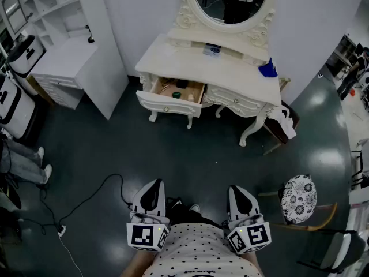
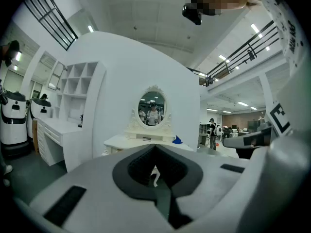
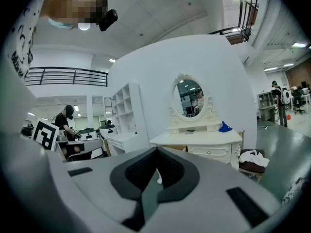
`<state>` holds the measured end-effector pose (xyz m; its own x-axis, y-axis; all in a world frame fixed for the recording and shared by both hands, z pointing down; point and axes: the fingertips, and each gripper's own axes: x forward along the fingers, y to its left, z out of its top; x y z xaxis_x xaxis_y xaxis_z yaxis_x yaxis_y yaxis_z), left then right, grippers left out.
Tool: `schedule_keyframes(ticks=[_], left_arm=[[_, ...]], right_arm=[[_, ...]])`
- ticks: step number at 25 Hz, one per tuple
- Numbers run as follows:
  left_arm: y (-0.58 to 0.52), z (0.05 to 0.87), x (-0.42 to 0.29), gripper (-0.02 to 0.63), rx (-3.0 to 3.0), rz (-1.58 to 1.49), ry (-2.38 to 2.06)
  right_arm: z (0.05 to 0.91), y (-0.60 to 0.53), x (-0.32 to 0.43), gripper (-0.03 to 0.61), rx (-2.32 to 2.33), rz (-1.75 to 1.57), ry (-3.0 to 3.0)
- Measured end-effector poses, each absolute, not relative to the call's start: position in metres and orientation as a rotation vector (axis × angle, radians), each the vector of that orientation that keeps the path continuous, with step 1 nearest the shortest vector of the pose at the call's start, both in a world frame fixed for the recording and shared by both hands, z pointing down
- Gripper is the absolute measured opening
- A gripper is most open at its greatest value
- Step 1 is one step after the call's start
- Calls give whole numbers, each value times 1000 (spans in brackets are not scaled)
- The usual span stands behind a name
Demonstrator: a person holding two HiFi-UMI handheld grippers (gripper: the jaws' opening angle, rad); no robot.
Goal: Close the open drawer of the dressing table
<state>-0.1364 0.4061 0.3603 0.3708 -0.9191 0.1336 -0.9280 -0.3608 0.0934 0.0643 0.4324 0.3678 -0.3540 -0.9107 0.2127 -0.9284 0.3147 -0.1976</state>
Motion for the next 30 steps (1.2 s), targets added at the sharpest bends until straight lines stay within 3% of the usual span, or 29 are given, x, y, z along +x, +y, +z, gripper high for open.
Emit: schedule_keyframes(ticks=[30], left_arm=[[394, 346, -93, 11, 2520, 27, -1622]], right_arm=[[365, 429, 103, 8, 1835, 492, -2512]])
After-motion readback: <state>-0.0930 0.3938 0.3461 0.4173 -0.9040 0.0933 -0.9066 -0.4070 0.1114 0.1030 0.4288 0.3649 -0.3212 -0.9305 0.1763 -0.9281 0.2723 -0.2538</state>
